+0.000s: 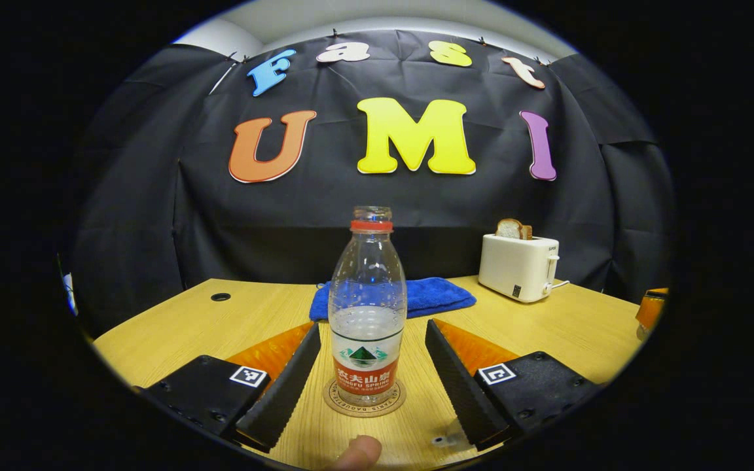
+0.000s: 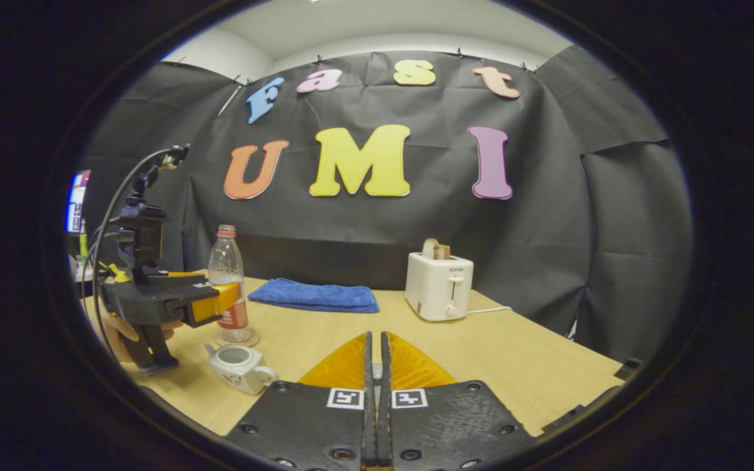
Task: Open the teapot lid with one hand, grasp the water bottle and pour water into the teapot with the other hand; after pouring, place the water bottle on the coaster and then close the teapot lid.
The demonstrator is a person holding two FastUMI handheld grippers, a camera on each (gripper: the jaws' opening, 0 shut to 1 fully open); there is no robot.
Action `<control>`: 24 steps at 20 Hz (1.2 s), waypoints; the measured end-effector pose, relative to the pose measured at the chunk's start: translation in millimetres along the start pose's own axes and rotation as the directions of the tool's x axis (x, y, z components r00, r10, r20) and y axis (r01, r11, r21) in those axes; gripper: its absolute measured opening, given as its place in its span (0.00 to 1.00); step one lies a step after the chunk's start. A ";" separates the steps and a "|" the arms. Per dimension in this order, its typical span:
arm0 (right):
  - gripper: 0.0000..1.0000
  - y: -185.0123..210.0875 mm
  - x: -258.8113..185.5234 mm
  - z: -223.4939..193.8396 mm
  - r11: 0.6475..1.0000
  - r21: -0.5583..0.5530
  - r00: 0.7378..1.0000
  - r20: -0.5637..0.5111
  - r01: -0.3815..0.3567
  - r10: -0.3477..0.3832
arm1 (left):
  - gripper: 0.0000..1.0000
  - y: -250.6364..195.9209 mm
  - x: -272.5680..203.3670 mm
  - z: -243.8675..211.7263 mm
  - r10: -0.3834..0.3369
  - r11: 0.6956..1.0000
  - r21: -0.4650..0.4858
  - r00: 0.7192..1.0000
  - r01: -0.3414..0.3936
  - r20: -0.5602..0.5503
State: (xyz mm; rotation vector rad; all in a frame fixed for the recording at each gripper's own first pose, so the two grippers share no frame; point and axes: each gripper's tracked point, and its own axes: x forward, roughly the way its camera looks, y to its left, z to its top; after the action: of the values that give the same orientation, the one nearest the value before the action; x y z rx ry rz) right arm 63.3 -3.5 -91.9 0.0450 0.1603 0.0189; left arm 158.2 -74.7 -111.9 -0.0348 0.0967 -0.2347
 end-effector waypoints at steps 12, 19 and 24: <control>0.01 60.4 -1.3 -11.9 0.990 -0.025 0.990 -0.031 -0.142 0.141 | 1.00 20.4 -100.3 31.4 0.056 0.998 0.026 0.998 -0.057 0.031; 0.02 98.1 9.8 -6.3 0.977 -0.050 0.978 -0.028 -0.206 0.205 | 1.00 54.6 -128.8 29.9 0.109 0.994 -0.014 0.994 -0.109 -0.007; 0.02 134.1 23.3 -7.8 0.960 -0.019 0.959 -0.053 -0.281 0.279 | 1.00 75.7 -139.8 37.5 0.141 0.990 -0.008 0.990 -0.141 -0.015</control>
State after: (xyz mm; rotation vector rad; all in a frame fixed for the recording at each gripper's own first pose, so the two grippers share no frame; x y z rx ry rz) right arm 83.0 131.3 -97.1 0.0405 0.2025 0.3058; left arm 44.1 32.5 -65.3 -0.0352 0.1139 -0.0927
